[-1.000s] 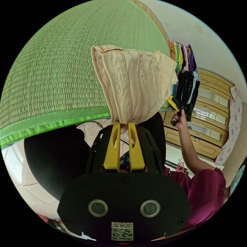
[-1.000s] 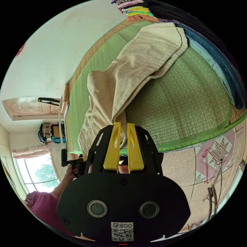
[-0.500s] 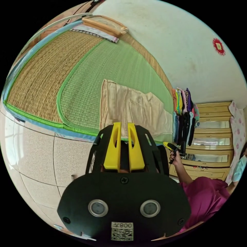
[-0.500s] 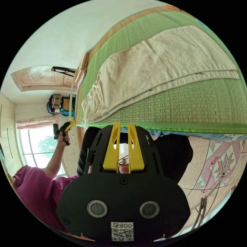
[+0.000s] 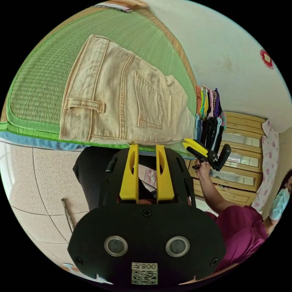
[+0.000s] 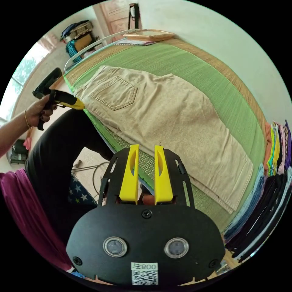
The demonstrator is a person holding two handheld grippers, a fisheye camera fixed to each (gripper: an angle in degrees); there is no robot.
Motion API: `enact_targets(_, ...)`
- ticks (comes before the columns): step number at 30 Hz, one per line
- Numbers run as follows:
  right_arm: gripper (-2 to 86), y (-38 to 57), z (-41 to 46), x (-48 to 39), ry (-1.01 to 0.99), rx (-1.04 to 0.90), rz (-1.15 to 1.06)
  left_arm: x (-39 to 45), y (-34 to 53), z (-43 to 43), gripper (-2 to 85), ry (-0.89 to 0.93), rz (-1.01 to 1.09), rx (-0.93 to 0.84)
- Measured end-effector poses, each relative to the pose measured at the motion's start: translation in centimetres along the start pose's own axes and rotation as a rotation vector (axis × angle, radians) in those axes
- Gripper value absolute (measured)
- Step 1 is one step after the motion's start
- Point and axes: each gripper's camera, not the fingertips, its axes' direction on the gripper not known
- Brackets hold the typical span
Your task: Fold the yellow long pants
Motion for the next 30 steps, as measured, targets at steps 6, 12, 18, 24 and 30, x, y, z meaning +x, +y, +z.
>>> enact_targets(6, 6.3, -2.9, -1.0, -3.9, 0.108, -0.063, -0.163, -5.2, -1.1, -1.7, 6.6, 0.112, -0.105, 0.035)
enact_targets(12, 2.5, -4.1, -3.6, -4.5, 0.086, -0.079, -0.154, -9.1, -1.6, -3.1, 4.2, 0.200, -0.189, 0.085)
enact_targets(18, 0.5, -4.5, -8.9, -4.4, 0.060, -0.009, -0.095, -8.9, -2.3, -5.9, 2.3, 0.254, -0.154, 0.154)
enact_targets(24, 0.1, -4.9, -15.0, -3.7, 0.024, 0.089, -0.061, -6.2, -4.6, -9.2, 1.5, 0.279, -0.058, 0.225)
enact_targets(30, 0.0, -8.5, -23.2, -1.2, 0.090, 0.263, -0.069, 1.7, -13.3, -14.6, 1.1, 0.241, 0.177, 0.319)
